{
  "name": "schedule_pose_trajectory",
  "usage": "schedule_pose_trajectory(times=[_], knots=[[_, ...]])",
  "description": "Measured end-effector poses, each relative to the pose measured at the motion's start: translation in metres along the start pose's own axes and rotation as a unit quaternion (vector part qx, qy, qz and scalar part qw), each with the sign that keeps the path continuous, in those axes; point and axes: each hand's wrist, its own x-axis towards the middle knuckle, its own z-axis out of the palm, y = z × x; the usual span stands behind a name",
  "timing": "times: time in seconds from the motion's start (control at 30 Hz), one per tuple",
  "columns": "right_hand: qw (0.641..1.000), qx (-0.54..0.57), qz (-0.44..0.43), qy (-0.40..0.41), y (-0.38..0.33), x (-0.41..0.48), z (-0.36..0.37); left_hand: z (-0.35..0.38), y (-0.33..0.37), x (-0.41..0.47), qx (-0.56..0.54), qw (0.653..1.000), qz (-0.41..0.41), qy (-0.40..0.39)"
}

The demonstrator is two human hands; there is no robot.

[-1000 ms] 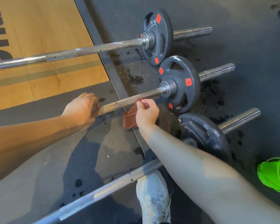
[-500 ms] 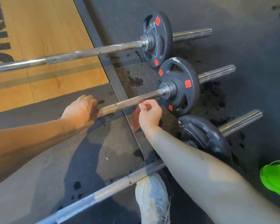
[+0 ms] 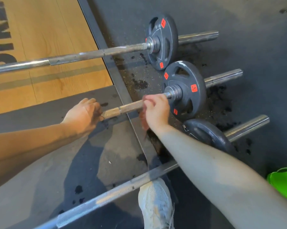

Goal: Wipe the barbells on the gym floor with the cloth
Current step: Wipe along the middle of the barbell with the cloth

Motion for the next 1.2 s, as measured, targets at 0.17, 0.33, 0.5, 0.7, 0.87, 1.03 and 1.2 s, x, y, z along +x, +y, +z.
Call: schedule_pose_trajectory(times=[0.17,0.33,0.5,0.7,0.87,1.03,1.2], knots=[[0.997,-0.074,0.023,0.030,0.001,0.026,0.002,-0.001,-0.001,-0.001,0.000,1.000,0.003,0.000],[0.987,-0.038,-0.118,-0.099,-0.046,-0.051,0.053,0.000,-0.002,-0.003,0.006,1.000,0.006,0.005],[0.976,-0.063,-0.189,-0.083,-0.019,-0.011,0.020,0.000,-0.008,-0.007,0.003,1.000,0.021,0.021],[0.990,-0.139,-0.032,0.012,-0.001,0.027,-0.013,-0.011,-0.015,-0.015,0.008,0.999,0.039,0.003],[0.979,-0.099,-0.156,-0.091,-0.054,-0.038,0.049,-0.023,-0.037,-0.039,0.019,1.000,0.007,-0.005],[0.929,-0.065,-0.292,-0.216,-0.076,-0.061,0.076,-0.039,-0.061,-0.067,0.005,1.000,-0.026,-0.009],[0.937,-0.099,-0.258,-0.213,-0.050,-0.021,0.032,-0.046,-0.083,-0.087,-0.007,0.998,-0.051,-0.024]])
